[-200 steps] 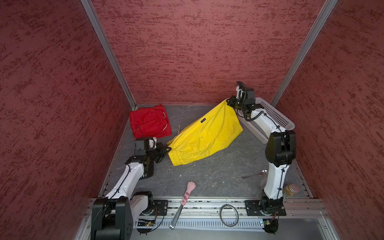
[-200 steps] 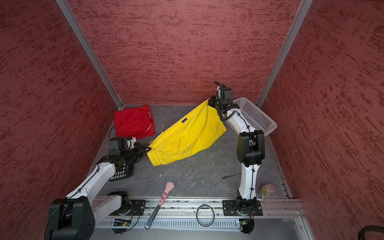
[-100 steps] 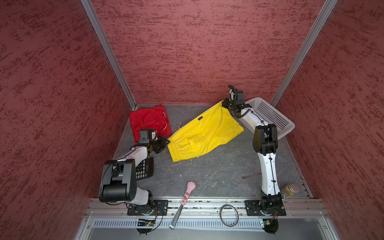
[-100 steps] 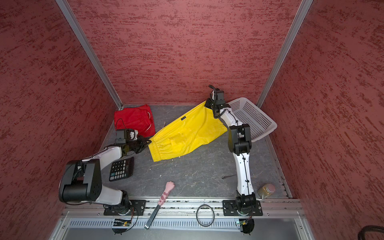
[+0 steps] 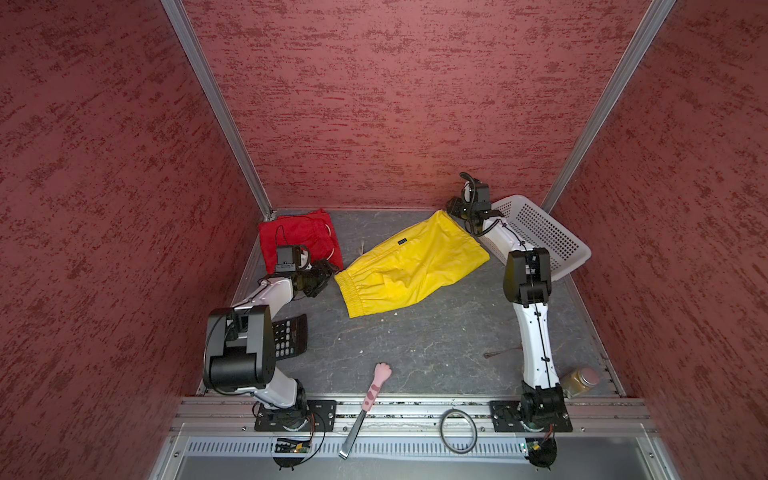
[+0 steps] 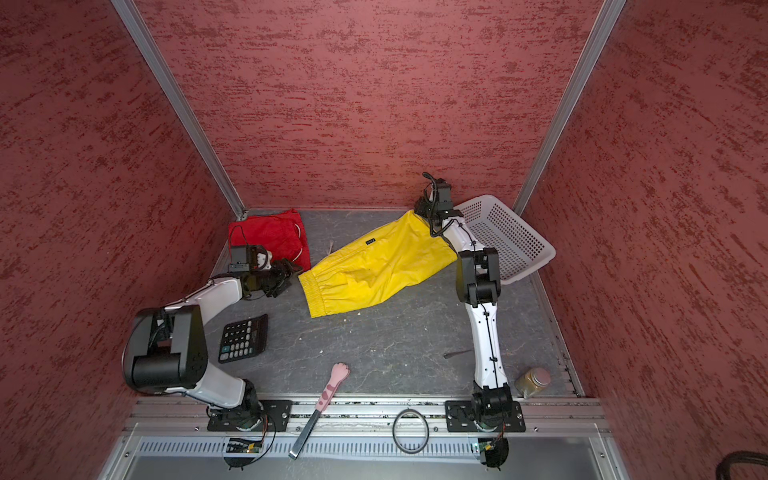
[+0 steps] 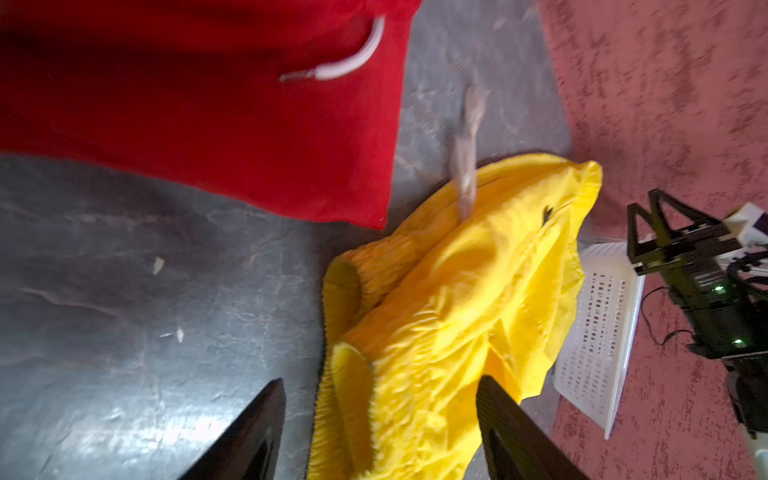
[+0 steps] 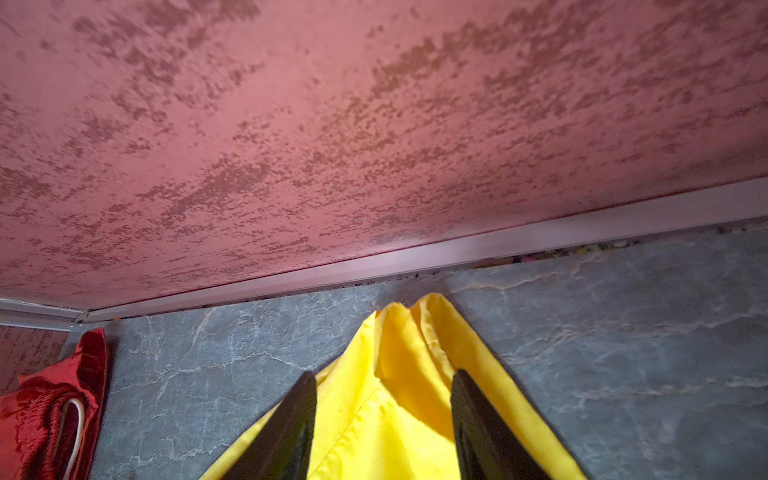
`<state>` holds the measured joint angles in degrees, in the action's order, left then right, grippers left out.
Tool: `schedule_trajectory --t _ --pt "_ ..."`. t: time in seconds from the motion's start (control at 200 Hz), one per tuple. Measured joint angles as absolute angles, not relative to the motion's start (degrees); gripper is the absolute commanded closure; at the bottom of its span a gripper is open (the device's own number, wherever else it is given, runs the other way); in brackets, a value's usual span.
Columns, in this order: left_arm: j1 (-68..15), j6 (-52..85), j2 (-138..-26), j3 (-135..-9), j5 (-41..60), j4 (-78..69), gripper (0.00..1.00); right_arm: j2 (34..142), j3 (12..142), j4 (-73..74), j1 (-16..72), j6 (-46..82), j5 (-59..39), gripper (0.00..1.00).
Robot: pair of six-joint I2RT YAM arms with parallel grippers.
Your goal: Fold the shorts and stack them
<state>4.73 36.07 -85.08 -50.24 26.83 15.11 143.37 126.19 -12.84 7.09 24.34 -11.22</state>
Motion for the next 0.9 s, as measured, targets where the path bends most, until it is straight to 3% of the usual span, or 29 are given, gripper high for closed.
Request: schedule_trajectory --t 0.07,0.27,0.371,0.541,0.701,0.897 --pt "2.87 35.57 -79.02 -51.64 22.79 17.82 0.46 140.77 123.81 -12.67 7.31 23.92 -11.09 0.46" --pt "-7.16 35.31 -68.27 -52.38 14.61 20.43 0.57 126.76 112.27 -10.55 8.91 23.03 -10.22 0.54" --pt "-13.06 36.99 -72.75 -53.01 12.27 19.18 0.66 116.77 100.36 -6.42 10.66 22.31 -8.82 0.55" --pt "-20.56 39.44 -86.3 -53.34 12.53 15.84 0.68 106.98 84.05 -2.9 13.45 22.48 -8.05 0.52" --pt "-21.34 41.71 -93.01 -53.36 13.02 12.34 0.68 107.07 73.71 -2.87 13.72 23.14 -7.38 0.5" --pt "-20.34 42.22 -95.18 -53.3 13.17 11.11 0.69 111.0 71.46 -3.09 13.39 23.16 -5.85 0.48"
